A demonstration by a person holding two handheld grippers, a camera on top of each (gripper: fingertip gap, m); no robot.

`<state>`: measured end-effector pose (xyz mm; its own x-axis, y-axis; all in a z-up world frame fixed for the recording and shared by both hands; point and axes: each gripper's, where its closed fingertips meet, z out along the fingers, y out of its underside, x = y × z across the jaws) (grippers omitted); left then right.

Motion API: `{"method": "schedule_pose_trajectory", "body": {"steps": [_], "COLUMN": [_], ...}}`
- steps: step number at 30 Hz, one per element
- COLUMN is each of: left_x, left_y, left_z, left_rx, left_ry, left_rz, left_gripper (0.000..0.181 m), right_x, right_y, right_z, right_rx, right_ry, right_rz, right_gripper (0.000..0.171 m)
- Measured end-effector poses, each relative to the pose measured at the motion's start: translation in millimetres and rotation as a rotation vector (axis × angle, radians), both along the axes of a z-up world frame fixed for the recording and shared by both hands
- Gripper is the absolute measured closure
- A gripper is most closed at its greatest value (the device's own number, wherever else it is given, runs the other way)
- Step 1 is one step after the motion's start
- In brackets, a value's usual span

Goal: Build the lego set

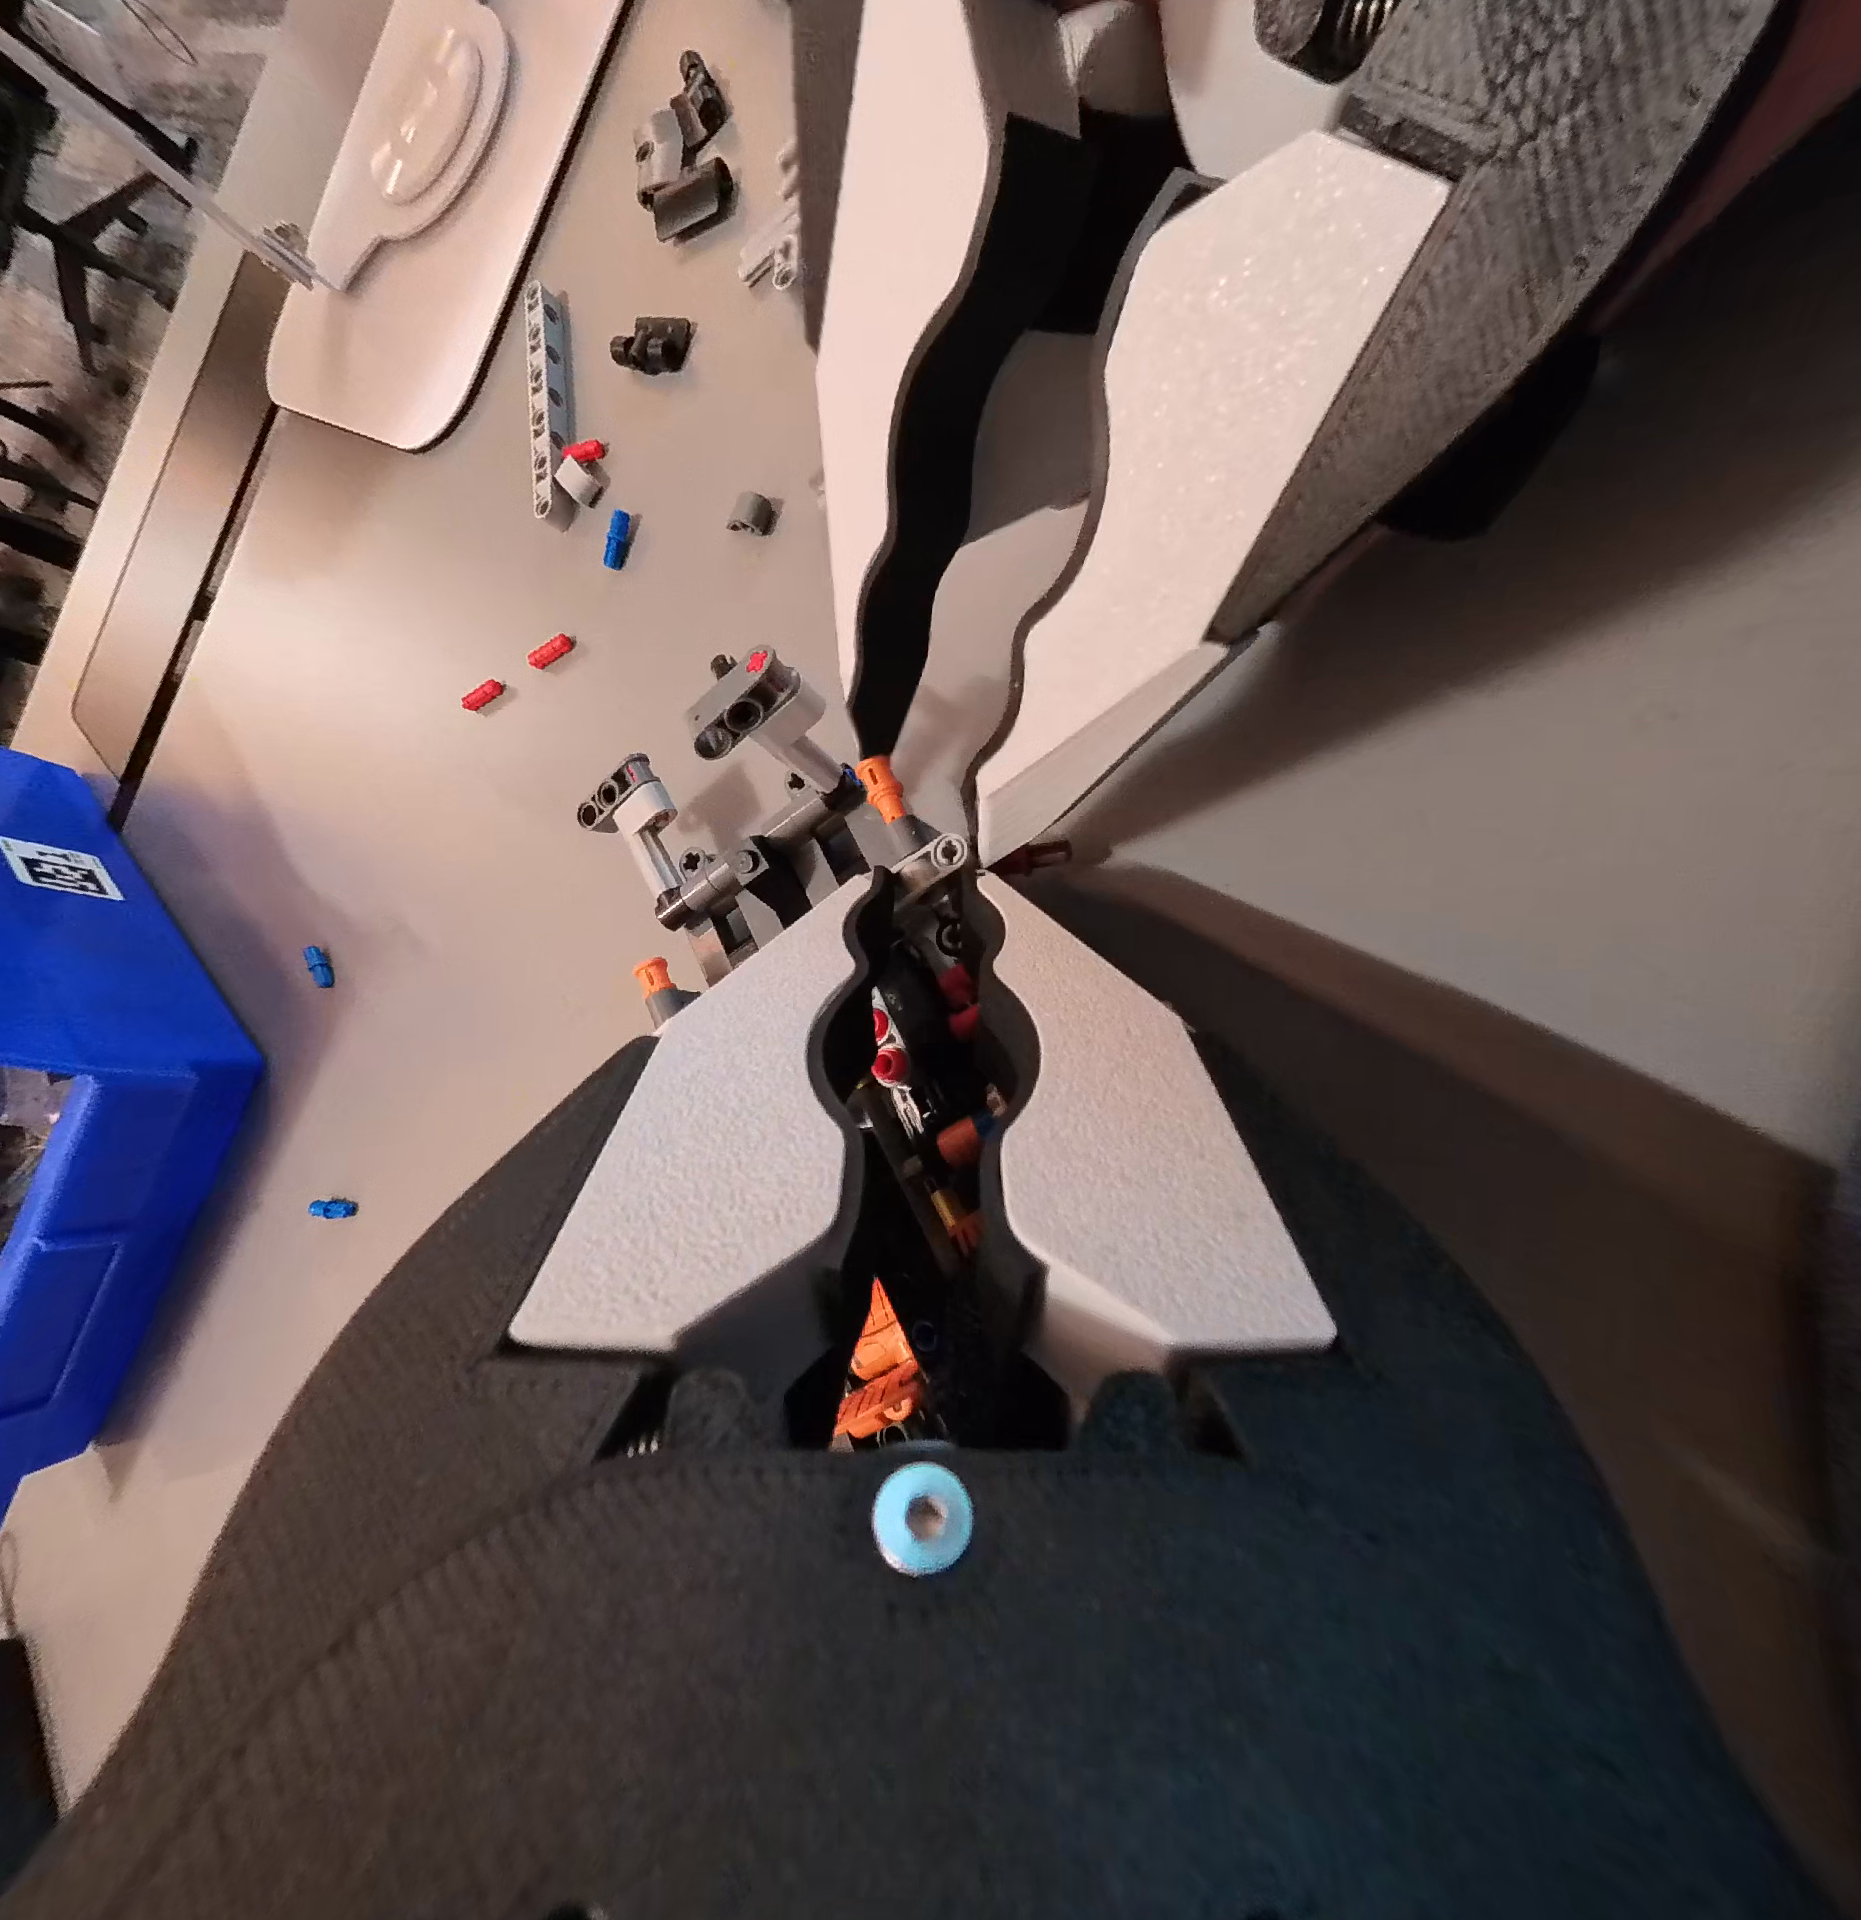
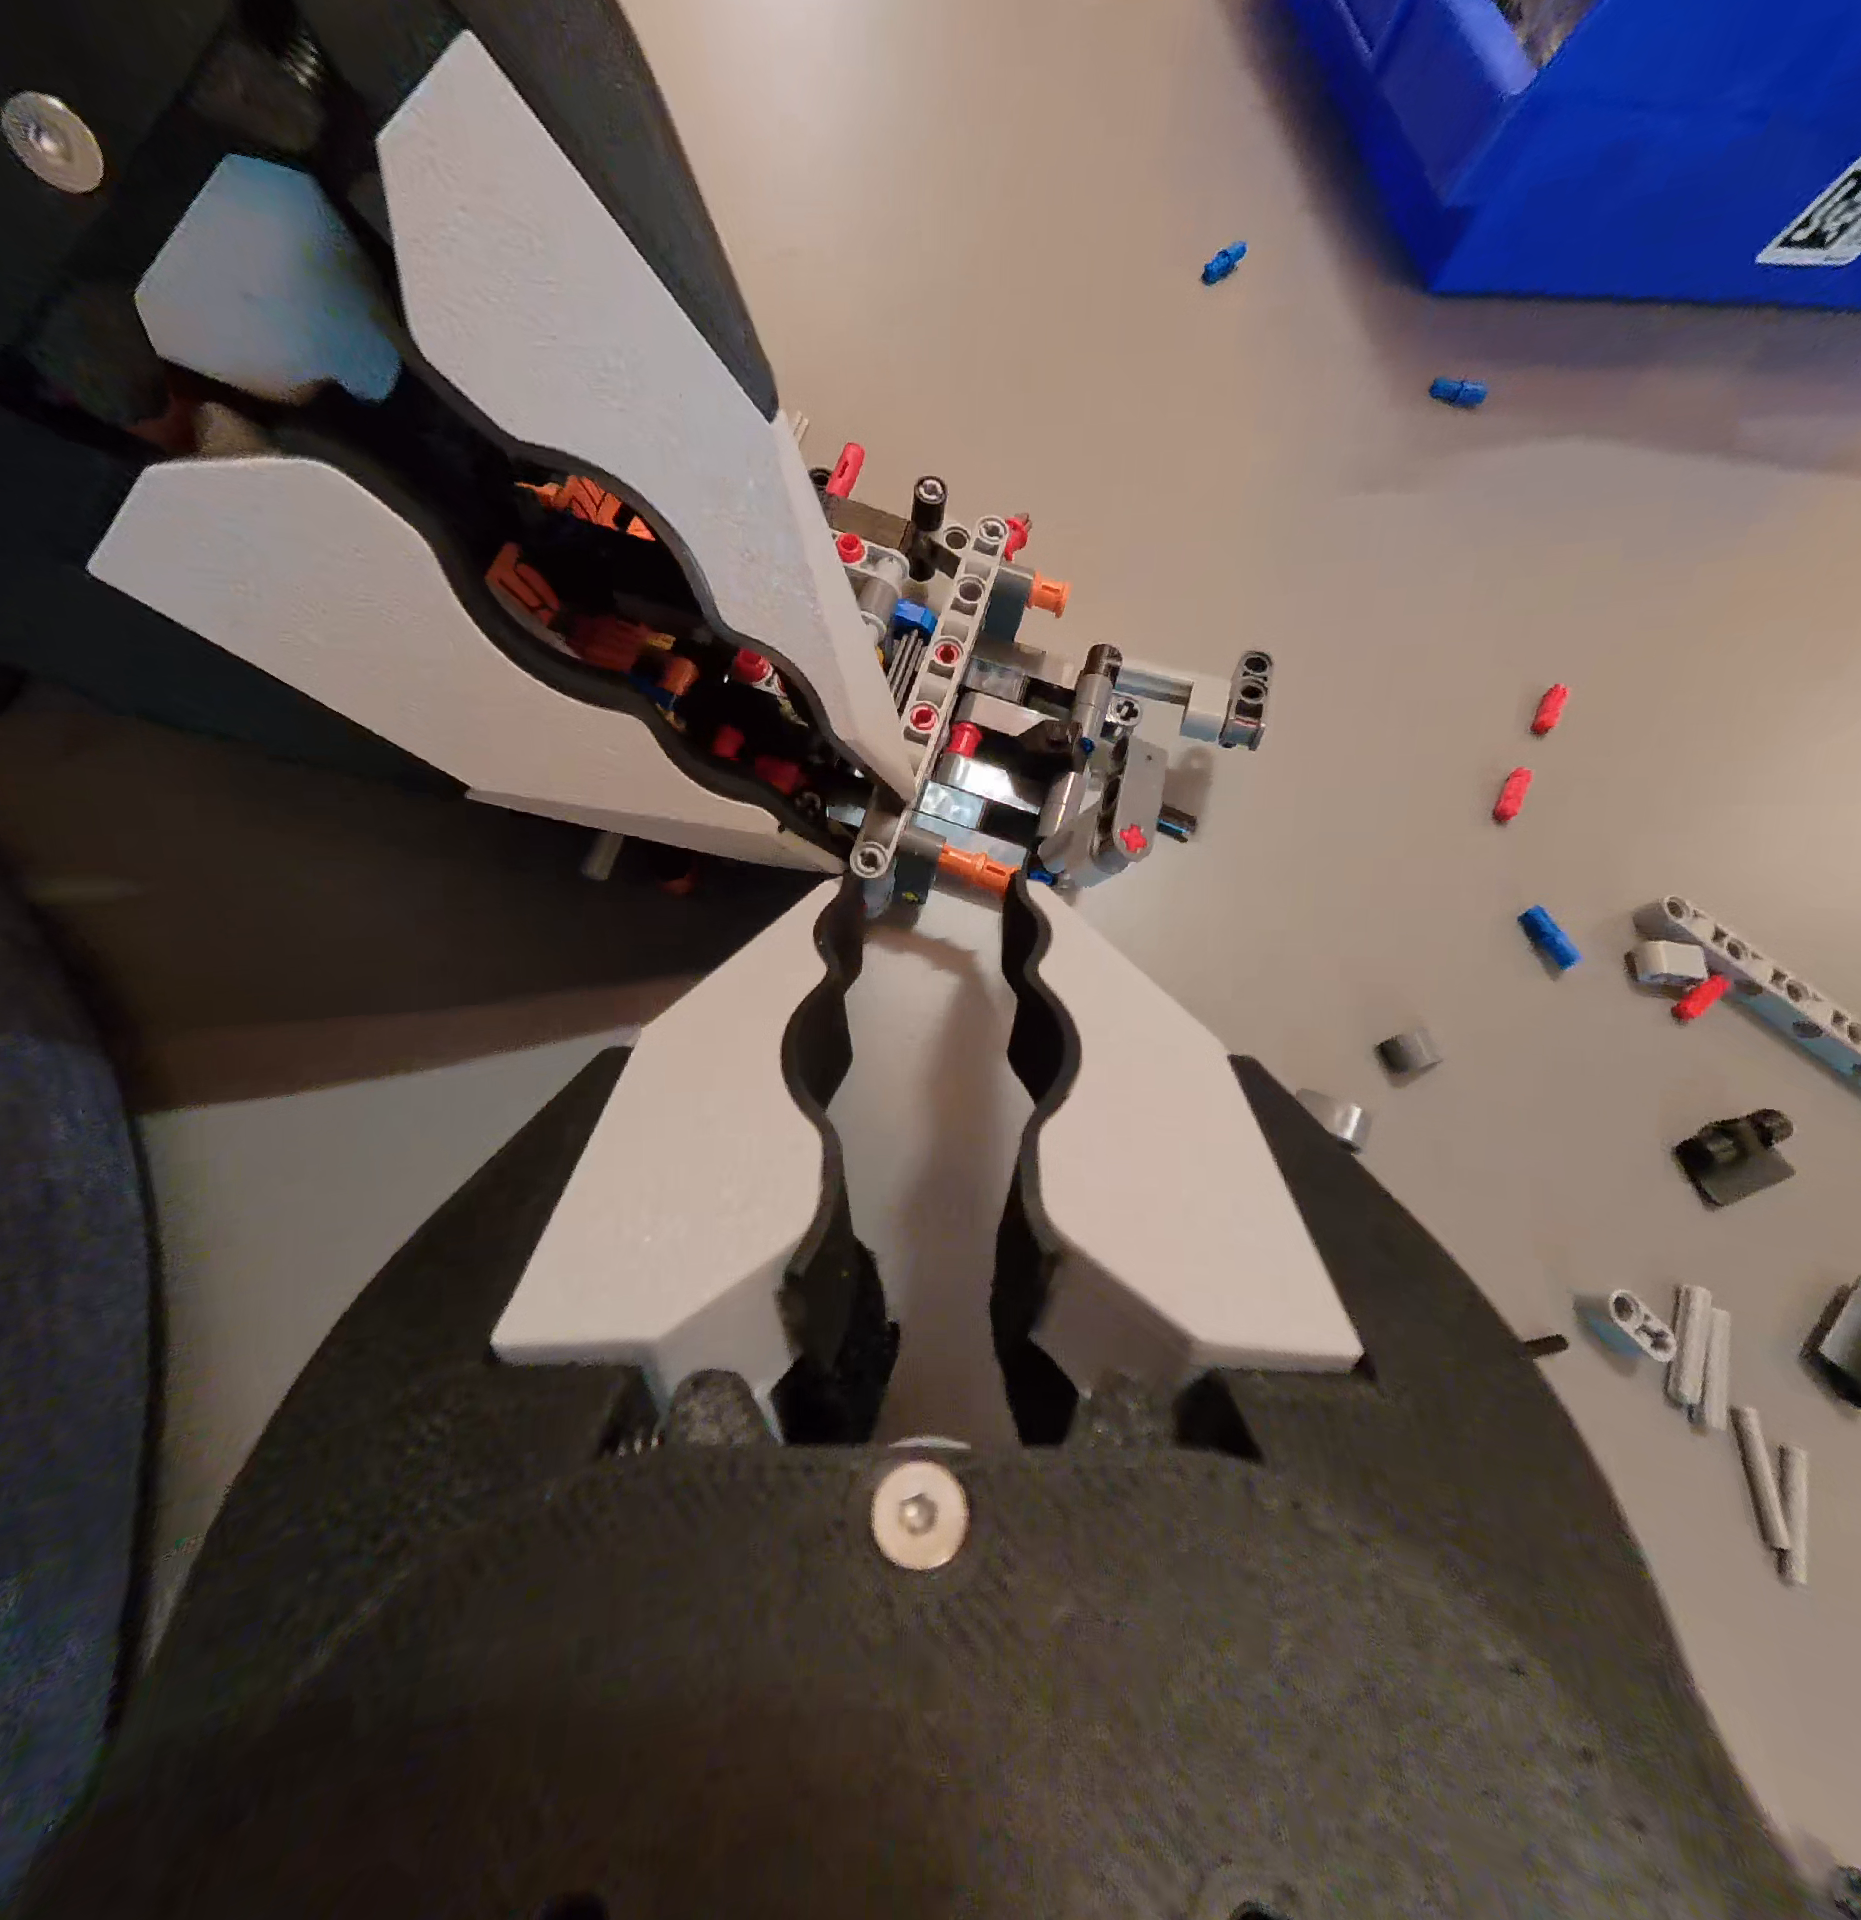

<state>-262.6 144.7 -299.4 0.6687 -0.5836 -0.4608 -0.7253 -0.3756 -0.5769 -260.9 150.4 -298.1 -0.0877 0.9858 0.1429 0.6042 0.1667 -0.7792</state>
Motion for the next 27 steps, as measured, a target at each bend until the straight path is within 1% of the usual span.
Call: {"method": "schedule_pose_trajectory", "body": {"steps": [10, 14, 16, 20, 22, 23, 26, 27], "left_x": [-0.7, -0.7, -1.0, 1.3, 1.4, 1.4, -3.5, -3.2], "left_y": [-0.8, -1.6, -1.6, -1.8, -2.0, -2.7, -2.8, -4.3], "left_z": [0.2, 0.3, 0.4, 1.4, 3.0, 3.9, 11.9, 14.3], "left_rx": [0.006, 0.002, -0.002, -0.002, -0.021, -0.037, -0.028, -0.040], "left_ry": [0.005, 0.000, -0.005, -0.005, -0.039, -0.059, -0.074, -0.099], "left_rz": [0.002, 0.001, 0.004, -0.006, -0.002, -0.001, 0.003, 0.010], "left_gripper": [0.171, 0.171, 0.171, 0.171, 0.170, 0.168, 0.149, 0.146], "right_x": [-2.2, -2.8, -2.9, 2.6, 3.4, 4.2, 5.6, 6.3], "right_y": [-1.0, -1.2, -0.5, 0.6, 1.3, 0.8, 1.7, 1.9], "right_z": [0.0, -1.2, -1.0, 1.2, 1.3, 0.9, 6.8, 8.5], "right_rx": [-0.009, -0.106, -0.106, -0.178, -0.183, -0.167, -0.185, -0.191], "right_ry": [-0.045, -0.058, -0.045, -0.010, -0.003, -0.005, 0.021, 0.028], "right_rz": [0.037, 0.045, 0.036, 0.035, 0.026, 0.026, 0.009, 0.008], "right_gripper": [0.147, 0.146, 0.145, 0.146, 0.148, 0.147, 0.143, 0.143]}}
